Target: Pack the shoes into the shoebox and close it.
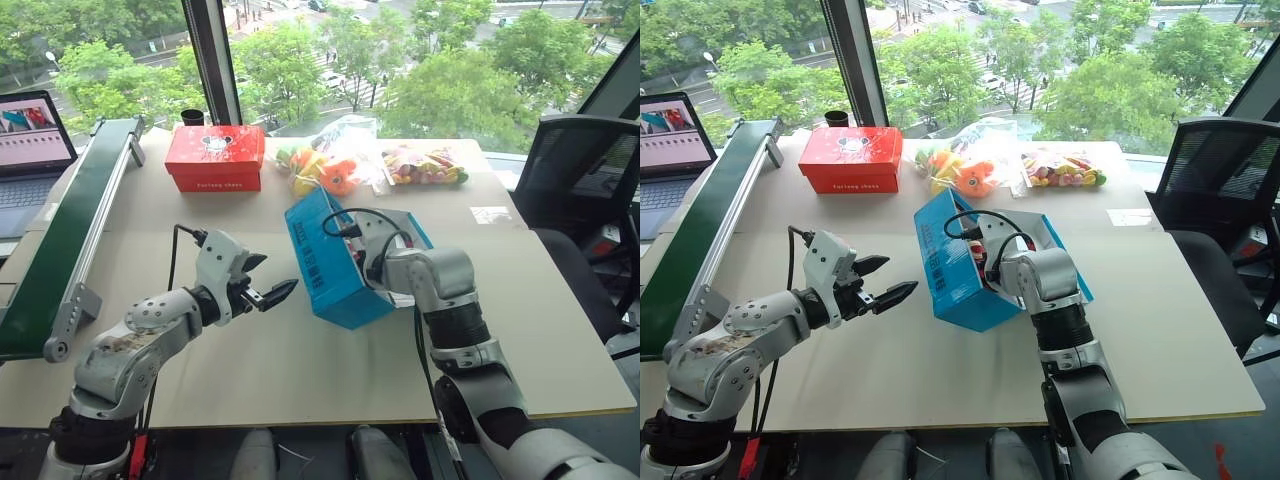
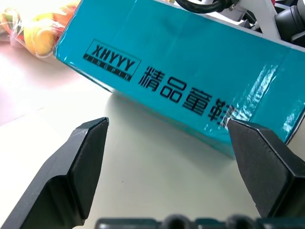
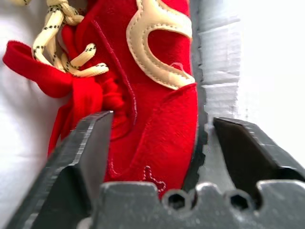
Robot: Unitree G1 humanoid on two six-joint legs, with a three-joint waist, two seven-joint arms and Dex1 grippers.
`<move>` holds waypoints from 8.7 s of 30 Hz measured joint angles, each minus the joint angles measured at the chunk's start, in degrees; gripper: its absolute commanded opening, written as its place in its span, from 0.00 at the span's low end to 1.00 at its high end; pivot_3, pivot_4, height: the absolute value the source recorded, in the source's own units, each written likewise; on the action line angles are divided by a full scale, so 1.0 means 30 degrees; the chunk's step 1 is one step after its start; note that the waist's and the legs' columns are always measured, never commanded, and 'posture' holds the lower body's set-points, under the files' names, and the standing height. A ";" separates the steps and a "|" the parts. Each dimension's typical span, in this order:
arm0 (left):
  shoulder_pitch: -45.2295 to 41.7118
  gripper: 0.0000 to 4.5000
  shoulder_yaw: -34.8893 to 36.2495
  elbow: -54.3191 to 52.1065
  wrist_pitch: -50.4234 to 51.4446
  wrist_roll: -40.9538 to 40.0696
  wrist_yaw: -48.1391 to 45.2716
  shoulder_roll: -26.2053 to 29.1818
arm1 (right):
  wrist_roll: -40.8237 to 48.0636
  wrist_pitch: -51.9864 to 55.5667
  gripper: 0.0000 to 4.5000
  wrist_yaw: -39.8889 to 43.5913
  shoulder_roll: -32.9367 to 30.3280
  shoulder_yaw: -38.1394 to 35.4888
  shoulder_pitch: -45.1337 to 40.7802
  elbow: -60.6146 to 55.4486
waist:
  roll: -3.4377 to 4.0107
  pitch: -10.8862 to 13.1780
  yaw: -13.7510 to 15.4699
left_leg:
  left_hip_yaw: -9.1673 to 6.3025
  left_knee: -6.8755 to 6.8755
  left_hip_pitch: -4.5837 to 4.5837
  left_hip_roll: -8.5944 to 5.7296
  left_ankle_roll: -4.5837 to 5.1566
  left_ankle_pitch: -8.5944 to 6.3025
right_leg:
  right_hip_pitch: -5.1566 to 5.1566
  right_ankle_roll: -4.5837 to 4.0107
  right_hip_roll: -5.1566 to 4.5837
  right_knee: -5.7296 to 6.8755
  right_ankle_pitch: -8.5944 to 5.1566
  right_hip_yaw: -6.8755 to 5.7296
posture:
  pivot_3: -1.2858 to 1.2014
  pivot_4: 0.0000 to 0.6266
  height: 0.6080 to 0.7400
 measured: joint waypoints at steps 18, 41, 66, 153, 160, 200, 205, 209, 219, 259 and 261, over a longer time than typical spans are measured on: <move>0.1304 0.94 0.2216 0.2318 0.0779 0.2091 0.1575 0.0810 | 0.2163 -0.8389 0.98 0.7438 -0.1296 -0.0110 -0.0935 -0.1303 | 0.0004 0.0003 -0.0078 | -0.0001 -0.0022 0.0006 0.0007 0.0000 -0.0001 | -0.0006 0.0002 0.0001 -0.0006 -0.0002 -0.0004 | 0.52 0.24 0.96; 0.0247 0.97 0.9429 1.2120 -0.7104 0.6092 0.6447 -0.0387 | 0.2412 -1.3152 0.99 1.5387 -0.3130 0.4329 0.1685 -0.1972 | -0.0008 -0.0004 0.0204 | -0.0011 -0.0008 0.0034 0.0009 -0.0006 0.0000 | 0.0019 -0.0010 -0.0004 0.0019 0.0007 -0.0029 | 0.52 0.24 0.96; -0.5297 0.97 0.8911 2.4682 -1.4719 0.7110 0.4219 0.3168 | 0.2093 -1.4406 0.99 1.4575 -0.3183 0.4419 0.3559 -0.3029 | -0.0013 -0.0006 0.0127 | -0.0015 -0.0013 0.0042 0.0012 -0.0006 0.0000 | 0.0018 -0.0013 -0.0004 0.0035 0.0009 -0.0056 | 0.52 0.24 0.96; -1.1322 0.39 0.0284 1.2815 -0.6611 0.5197 0.0065 -0.6267 | 1.1960 -0.8188 1.00 0.1533 -0.0358 -0.7904 -0.3772 0.4663 | -0.0003 0.0020 0.0085 | -0.0128 -0.0011 -0.0043 0.0009 -0.0052 0.0080 | -0.0015 -0.0033 -0.0023 0.0125 0.0018 -0.0224 | 0.52 0.24 0.96; -1.1325 0.39 0.0272 1.2452 -0.6197 0.5201 0.0269 -0.6515 | 1.1855 -0.8518 1.00 0.1645 -0.0030 -0.7778 -0.3771 0.5060 | 0.0005 0.0024 0.0074 | -0.0128 -0.0011 -0.0042 0.0009 -0.0052 0.0080 | -0.0017 -0.0033 -0.0022 0.0126 0.0018 -0.0224 | 0.52 0.24 0.96; -0.3721 1.00 0.1367 0.7399 -0.3666 0.4045 -0.4899 0.2271 | 0.6495 -0.2313 0.05 0.6678 -0.4655 0.3639 -0.5268 0.3151 | 0.0098 0.0102 -0.0089 | -0.0125 -0.0031 -0.0055 0.0017 -0.0051 0.0081 | -0.0055 -0.0046 -0.0020 0.0118 0.0009 -0.0223 | 0.52 0.24 0.96; -0.2395 1.00 0.2281 0.6111 -0.3474 0.3724 -0.4534 0.2243 | 0.5766 -0.1741 0.05 0.8371 -0.5085 0.4976 -0.4551 0.3103 | 0.0098 0.0102 -0.0031 | -0.0119 -0.0034 -0.0055 0.0020 -0.0050 0.0080 | -0.0060 -0.0046 -0.0021 0.0118 0.0009 -0.0219 | 0.52 0.24 0.96; -0.1034 1.00 0.2532 0.5400 -0.3434 0.3670 -0.4621 0.2278 | 0.5554 -0.1043 0.05 0.8676 -0.5018 0.4938 -0.4495 0.3056 | 0.0097 0.0102 -0.0026 | -0.0120 -0.0029 -0.0055 0.0024 -0.0050 0.0081 | -0.0070 -0.0047 -0.0018 0.0137 0.0010 -0.0220 | 0.52 0.24 0.96; 0.1425 1.00 0.2737 0.2898 -0.3161 0.2967 -0.6100 0.3950 | 0.4877 0.0073 0.05 0.9633 -0.4759 0.5524 -0.4506 0.2952 | 0.0098 0.0102 0.0047 | -0.0115 -0.0031 -0.0056 0.0025 -0.0051 0.0080 | -0.0074 -0.0058 -0.0018 0.0130 0.0003 -0.0220 | 0.52 0.24 0.96; -0.1867 1.00 0.0011 0.3196 -0.2137 0.1624 -1.0128 0.6387 | 0.4246 0.2226 0.94 1.0180 -0.6139 -0.1484 -0.0866 -0.3366 | 0.0017 0.0058 0.0144 | -0.0094 -0.0068 -0.0171 0.0035 -0.0005 0.0103 | -0.0270 -0.0143 -0.0015 0.0255 -0.0049 -0.0232 | 0.52 0.24 0.96; -0.2213 1.00 -0.0443 0.3429 -0.2268 0.1658 -1.0865 0.6603 | 0.5015 0.3525 0.82 1.0279 -0.6783 -0.2600 -0.0002 -0.4660 | 0.0026 0.0064 0.0077 | -0.0091 -0.0072 -0.0159 0.0036 0.0005 0.0110 | -0.0273 -0.0144 -0.0013 0.0266 -0.0049 -0.0228 | 0.52 0.24 0.96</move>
